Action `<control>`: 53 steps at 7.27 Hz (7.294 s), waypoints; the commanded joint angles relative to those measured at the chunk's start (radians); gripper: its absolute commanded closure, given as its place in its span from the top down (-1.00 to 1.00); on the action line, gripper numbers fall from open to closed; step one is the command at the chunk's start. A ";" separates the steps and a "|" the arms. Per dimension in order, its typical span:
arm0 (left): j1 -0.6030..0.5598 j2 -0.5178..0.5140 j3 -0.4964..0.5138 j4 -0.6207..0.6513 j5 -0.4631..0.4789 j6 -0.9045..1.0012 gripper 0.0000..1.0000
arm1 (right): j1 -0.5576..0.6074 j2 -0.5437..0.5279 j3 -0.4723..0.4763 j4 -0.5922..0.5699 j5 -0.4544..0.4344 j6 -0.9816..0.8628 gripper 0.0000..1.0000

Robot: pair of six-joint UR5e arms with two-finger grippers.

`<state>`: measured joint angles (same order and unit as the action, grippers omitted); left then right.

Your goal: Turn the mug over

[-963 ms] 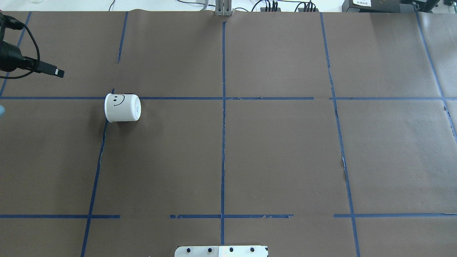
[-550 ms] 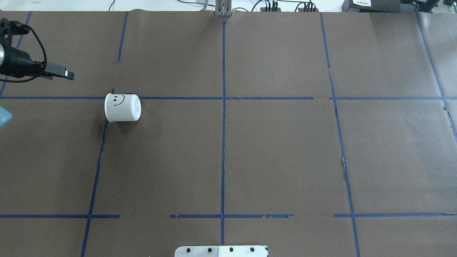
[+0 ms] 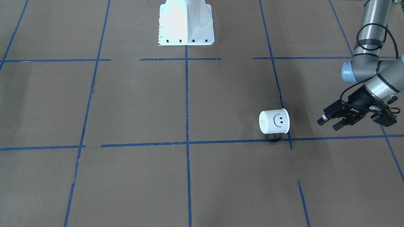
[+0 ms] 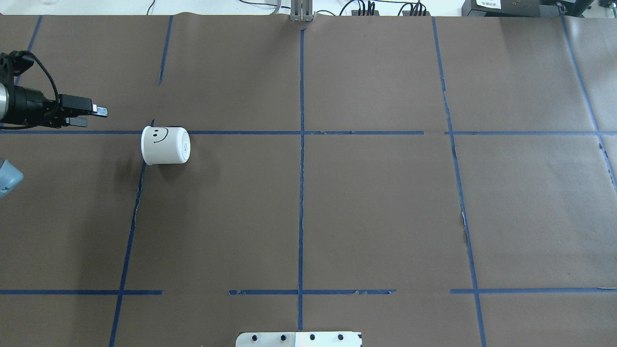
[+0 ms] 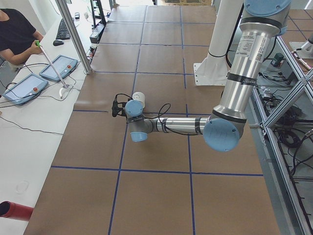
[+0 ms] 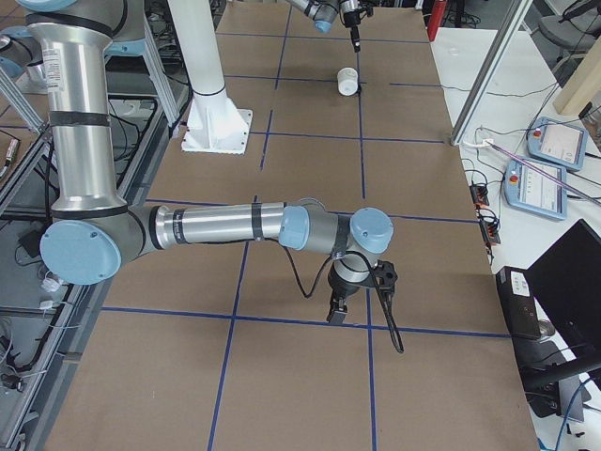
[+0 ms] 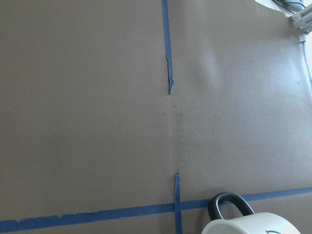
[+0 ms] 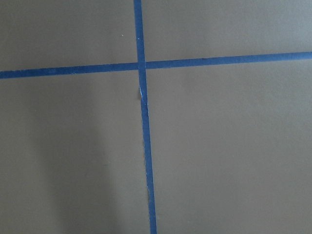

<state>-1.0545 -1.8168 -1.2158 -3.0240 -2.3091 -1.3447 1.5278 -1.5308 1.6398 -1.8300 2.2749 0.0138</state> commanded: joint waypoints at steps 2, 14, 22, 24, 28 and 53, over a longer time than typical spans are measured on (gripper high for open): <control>0.095 -0.038 0.028 -0.159 0.120 -0.248 1.00 | 0.000 0.000 0.000 0.000 0.000 0.000 1.00; 0.235 -0.085 0.073 -0.306 0.321 -0.525 -1.00 | 0.000 0.000 0.000 0.000 0.000 0.000 1.00; 0.231 -0.226 -0.393 0.511 0.135 -0.538 -1.00 | 0.000 0.000 0.000 0.000 0.000 0.000 1.00; 0.234 -0.362 -0.435 0.855 0.151 -0.406 -1.00 | 0.000 0.000 0.000 0.000 0.000 0.000 1.00; 0.425 -0.580 -0.423 1.279 0.443 -0.335 -1.00 | 0.000 0.001 0.002 0.000 0.000 0.000 1.00; 0.173 -0.400 -0.654 1.627 0.368 0.671 1.00 | 0.000 0.000 0.000 0.000 0.000 0.000 1.00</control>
<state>-0.7797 -2.2886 -1.8456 -1.3922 -1.8598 -0.8562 1.5278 -1.5305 1.6402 -1.8300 2.2749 0.0138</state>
